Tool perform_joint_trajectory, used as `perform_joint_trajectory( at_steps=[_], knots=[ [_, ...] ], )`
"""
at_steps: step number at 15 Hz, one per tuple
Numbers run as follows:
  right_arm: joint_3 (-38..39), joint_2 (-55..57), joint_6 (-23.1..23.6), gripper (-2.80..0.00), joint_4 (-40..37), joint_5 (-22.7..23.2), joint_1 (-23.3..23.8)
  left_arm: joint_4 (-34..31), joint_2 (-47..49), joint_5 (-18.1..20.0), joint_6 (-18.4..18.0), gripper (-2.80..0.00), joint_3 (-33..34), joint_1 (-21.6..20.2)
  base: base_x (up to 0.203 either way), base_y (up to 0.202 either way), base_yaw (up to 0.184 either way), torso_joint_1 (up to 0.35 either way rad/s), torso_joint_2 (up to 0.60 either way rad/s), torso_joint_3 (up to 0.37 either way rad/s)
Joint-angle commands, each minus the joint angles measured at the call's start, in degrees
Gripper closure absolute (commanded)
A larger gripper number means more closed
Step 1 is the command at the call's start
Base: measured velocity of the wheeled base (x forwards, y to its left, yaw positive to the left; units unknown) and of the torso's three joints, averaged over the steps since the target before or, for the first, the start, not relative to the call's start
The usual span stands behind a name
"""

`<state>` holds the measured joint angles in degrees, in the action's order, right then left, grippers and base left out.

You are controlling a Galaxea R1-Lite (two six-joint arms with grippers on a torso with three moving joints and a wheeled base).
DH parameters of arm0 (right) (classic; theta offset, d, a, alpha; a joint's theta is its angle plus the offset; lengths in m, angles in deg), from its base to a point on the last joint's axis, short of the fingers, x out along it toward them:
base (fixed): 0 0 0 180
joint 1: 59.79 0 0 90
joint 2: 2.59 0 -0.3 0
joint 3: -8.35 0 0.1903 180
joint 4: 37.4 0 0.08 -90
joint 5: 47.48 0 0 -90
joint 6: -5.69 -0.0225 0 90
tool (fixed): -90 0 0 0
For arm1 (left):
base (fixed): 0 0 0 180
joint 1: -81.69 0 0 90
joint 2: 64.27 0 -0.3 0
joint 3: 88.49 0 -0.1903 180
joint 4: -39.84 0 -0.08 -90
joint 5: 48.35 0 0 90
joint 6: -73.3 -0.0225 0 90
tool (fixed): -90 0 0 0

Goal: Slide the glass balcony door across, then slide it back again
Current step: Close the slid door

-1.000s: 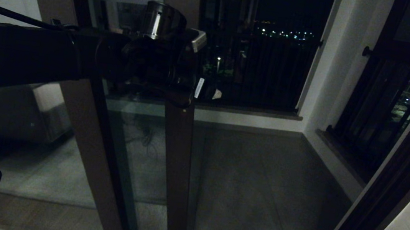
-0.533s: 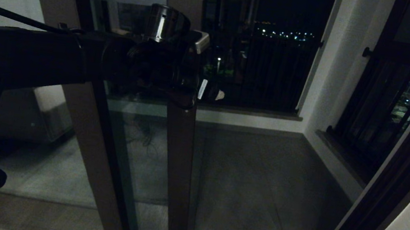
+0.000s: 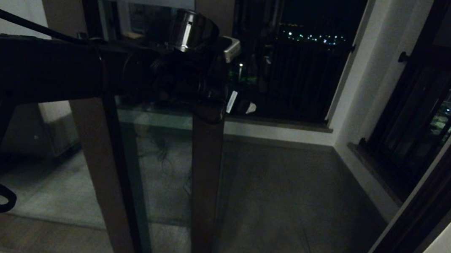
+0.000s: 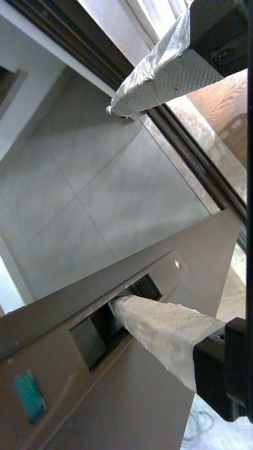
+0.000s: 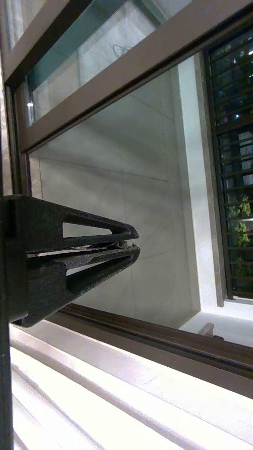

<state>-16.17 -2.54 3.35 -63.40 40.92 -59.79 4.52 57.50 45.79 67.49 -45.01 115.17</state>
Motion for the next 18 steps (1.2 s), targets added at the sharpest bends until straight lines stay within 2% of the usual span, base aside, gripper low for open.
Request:
perform_joint_trajectory(
  at_steps=[1,13,16,18],
  knots=[
    [0.00,0.04,-0.03,0.00,0.00,-0.03,0.00,2.12,1.27,-0.59,0.13,-2.80,0.12,0.42,0.000,0.000,0.000,0.000,0.00,0.000],
    [0.00,0.04,-0.03,0.00,-0.04,0.02,0.00,3.31,3.15,-1.03,0.19,-2.80,0.04,2.70,0.000,0.000,0.000,0.000,0.00,0.000],
    [0.00,0.04,-0.03,0.00,0.00,-0.07,0.00,9.50,4.94,-2.42,0.19,-2.80,0.04,3.37,0.000,0.000,0.000,0.000,0.00,0.000],
    [0.00,0.04,-0.03,0.00,0.00,0.02,0.00,9.75,5.15,-3.35,0.19,-2.80,0.04,4.17,0.000,0.000,0.000,0.000,0.00,0.000]
  ],
)
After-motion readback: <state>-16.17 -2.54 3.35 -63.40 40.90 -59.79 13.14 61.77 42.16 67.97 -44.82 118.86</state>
